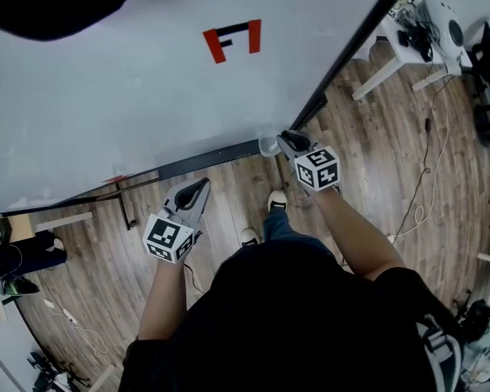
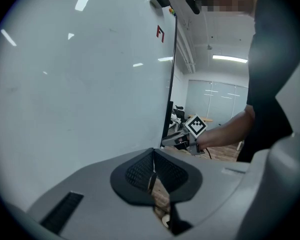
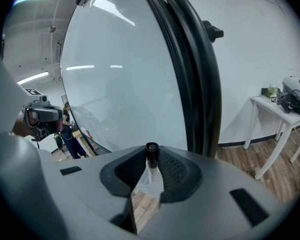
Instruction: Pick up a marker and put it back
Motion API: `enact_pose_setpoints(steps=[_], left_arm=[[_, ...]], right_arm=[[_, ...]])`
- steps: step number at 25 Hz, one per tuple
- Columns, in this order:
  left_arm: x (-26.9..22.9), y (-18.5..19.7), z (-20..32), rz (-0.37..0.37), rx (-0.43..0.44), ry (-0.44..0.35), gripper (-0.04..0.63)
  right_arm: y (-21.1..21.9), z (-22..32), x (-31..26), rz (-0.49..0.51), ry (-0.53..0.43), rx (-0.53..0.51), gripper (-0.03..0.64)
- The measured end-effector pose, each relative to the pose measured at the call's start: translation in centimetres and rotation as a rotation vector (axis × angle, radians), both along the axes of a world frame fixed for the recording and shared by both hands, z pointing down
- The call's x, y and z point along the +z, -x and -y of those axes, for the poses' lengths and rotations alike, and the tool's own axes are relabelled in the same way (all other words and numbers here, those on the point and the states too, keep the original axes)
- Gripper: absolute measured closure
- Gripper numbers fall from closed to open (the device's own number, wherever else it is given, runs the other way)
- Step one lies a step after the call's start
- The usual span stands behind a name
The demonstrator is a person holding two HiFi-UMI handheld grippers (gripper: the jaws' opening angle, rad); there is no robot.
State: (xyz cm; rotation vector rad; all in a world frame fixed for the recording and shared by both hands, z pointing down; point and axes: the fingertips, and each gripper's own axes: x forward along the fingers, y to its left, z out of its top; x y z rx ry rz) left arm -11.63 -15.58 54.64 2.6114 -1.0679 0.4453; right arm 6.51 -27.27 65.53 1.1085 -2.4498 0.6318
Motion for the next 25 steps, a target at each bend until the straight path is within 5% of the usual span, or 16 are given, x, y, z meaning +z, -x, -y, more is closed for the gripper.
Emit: enact_pose_setpoints(steps=[25], left_arm=[[-3.1,1.1,-2.3,-0.007,-0.005,-0.079,0.583]], right_arm=[[-2.2,-1.3,-3.2,-0.056,-0.039,0.040,0.476]])
